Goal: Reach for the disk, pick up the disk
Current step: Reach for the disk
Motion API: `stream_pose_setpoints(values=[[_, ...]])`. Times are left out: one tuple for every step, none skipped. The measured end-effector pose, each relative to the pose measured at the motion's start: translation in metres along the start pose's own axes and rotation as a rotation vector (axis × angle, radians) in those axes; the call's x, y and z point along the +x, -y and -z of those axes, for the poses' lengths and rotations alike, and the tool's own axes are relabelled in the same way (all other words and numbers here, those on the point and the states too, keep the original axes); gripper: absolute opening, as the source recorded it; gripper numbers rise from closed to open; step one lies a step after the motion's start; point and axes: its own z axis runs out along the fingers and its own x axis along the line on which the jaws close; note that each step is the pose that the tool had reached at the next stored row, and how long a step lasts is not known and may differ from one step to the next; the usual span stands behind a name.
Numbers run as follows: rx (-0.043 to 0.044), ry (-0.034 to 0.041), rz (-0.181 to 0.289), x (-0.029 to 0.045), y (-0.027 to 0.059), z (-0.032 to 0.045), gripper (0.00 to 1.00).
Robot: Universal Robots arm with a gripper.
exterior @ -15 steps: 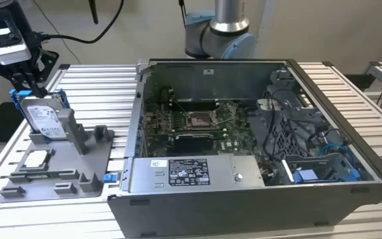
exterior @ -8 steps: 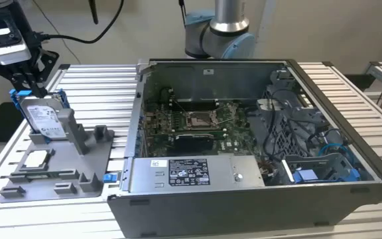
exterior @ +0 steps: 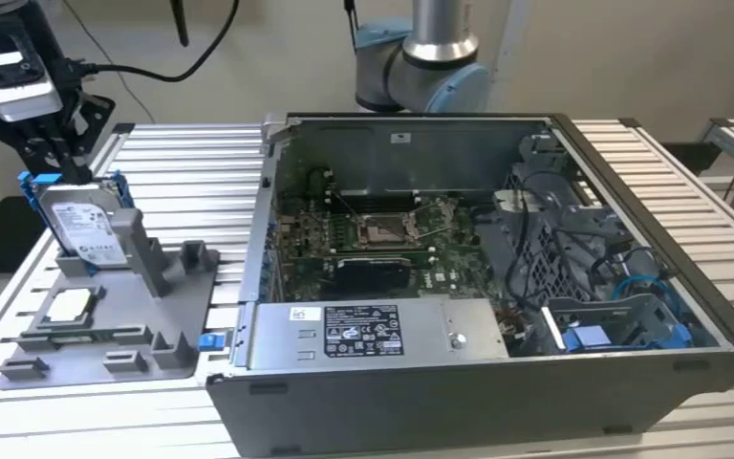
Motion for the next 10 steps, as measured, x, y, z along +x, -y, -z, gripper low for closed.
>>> stream_pose_setpoints(values=[[0.0, 0.0, 0.0, -0.0001, -0.004, -0.0002, 0.0], [-0.0001, 0.0001, 0.0, -0.0001, -0.0083, -0.0004, 0.0], [0.0, 0.0, 0.0, -0.0001, -0.0127, -0.0005, 0.0], [0.0, 0.0, 0.0, 0.0001, -0.0167, -0.0006, 0.0], [0.0, 0.0, 0.0, 0.0005, -0.0204, -0.0008, 0.0], [-0.0001, 0.0001, 0.0, 0.0011, -0.0238, -0.001, 0.0], [-0.0001, 0.0001, 0.0, 0.0017, -0.0265, -0.0011, 0.0], [-0.0001, 0.0001, 0.001, 0.0026, -0.0283, -0.0011, 0.0], [0.0, 0.0, 0.001, 0.0041, -0.0293, -0.0012, 0.0], [0.0, -0.0002, 0.002, 0.0057, -0.0302, -0.0011, 0.0]])
